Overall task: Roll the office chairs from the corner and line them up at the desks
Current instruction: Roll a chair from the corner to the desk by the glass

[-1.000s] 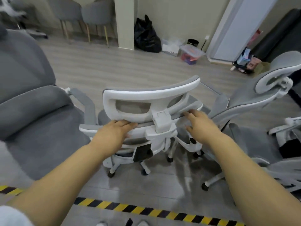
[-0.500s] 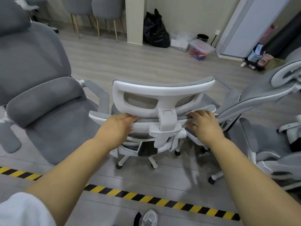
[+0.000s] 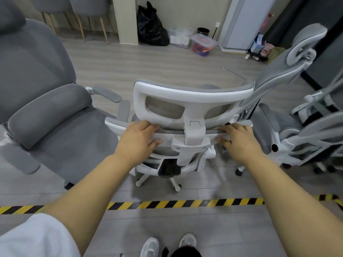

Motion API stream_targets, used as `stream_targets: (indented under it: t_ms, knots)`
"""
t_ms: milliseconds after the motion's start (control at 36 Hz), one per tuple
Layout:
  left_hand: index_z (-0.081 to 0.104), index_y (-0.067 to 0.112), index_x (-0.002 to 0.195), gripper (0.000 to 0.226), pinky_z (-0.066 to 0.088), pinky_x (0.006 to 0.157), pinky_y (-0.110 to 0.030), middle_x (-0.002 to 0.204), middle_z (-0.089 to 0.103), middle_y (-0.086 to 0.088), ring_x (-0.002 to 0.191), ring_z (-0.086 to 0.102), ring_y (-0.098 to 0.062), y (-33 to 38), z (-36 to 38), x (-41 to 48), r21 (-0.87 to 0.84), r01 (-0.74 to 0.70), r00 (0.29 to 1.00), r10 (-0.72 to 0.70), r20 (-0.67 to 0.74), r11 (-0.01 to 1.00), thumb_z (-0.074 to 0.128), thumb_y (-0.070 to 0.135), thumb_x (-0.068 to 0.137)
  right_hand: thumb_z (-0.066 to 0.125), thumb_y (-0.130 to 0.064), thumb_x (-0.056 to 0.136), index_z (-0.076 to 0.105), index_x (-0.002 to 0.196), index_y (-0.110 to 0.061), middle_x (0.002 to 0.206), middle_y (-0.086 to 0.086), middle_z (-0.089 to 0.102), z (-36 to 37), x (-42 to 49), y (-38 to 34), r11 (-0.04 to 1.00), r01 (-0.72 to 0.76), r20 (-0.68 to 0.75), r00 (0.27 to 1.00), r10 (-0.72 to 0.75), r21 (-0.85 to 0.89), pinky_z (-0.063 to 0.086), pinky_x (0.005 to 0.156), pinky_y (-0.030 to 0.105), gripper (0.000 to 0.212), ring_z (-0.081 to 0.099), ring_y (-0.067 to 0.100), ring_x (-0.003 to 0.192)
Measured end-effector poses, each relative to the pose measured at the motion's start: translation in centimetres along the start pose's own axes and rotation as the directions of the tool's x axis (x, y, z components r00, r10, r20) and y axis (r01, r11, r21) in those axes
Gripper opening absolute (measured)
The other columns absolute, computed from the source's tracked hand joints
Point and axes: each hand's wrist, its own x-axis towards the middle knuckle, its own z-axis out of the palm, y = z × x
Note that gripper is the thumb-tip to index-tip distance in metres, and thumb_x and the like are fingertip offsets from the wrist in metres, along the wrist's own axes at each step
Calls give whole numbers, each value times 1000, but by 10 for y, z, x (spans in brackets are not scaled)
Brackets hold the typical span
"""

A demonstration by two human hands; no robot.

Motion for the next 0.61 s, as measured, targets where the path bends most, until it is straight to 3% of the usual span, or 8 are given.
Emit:
stream_targets:
  t_ms: [56, 139, 333, 417, 611]
  knots:
    - [67, 11, 108, 43, 36, 94, -43, 96, 65, -8, 88, 61, -31, 0, -3, -16, 25, 9, 1000, -9, -8, 1000, 53, 42, 81, 50, -43, 90, 47, 132, -27, 138, -1, 44, 2, -19, -7, 1000, -10, 5, 1000, 10, 1, 34, 102, 39, 46, 29, 27, 124]
    - [67, 11, 106, 46, 27, 93, -38, 93, 65, -7, 87, 61, -30, -2, -8, -40, 2, -17, 999, 17, -39, 1000, 47, 43, 80, 52, -47, 88, 49, 129, -24, 134, 1, 44, 6, -48, -15, 1000, -20, -2, 1000, 20, -13, 34, 101, 38, 48, 31, 26, 123]
    - [65, 9, 110, 36, 30, 100, -52, 101, 63, -11, 97, 57, -32, 9, -18, -90, 0, -21, 997, 21, -76, 1000, 74, 18, 77, 54, -56, 84, 53, 124, -20, 125, 4, 48, 16, -107, -25, 1000, -20, -47, 999, 20, 8, 34, 104, 44, 54, 37, 27, 122]
    - [64, 7, 110, 38, 37, 95, -57, 101, 63, -11, 98, 56, -33, 20, -20, -111, 7, -33, 995, 33, -90, 999, 76, 13, 75, 52, -58, 84, 52, 124, -19, 124, 5, 48, 19, -133, -26, 999, -16, -60, 998, 14, -37, 33, 103, 44, 56, 39, 28, 119]
    - [60, 6, 113, 36, 40, 89, -57, 102, 61, -13, 97, 52, -32, 48, -24, -166, 36, -102, 985, 106, -135, 994, 70, 13, 80, 51, -57, 85, 52, 120, -15, 124, 8, 49, 25, -205, -20, 999, -29, -93, 995, 26, -32, 31, 104, 42, 55, 38, 29, 120]
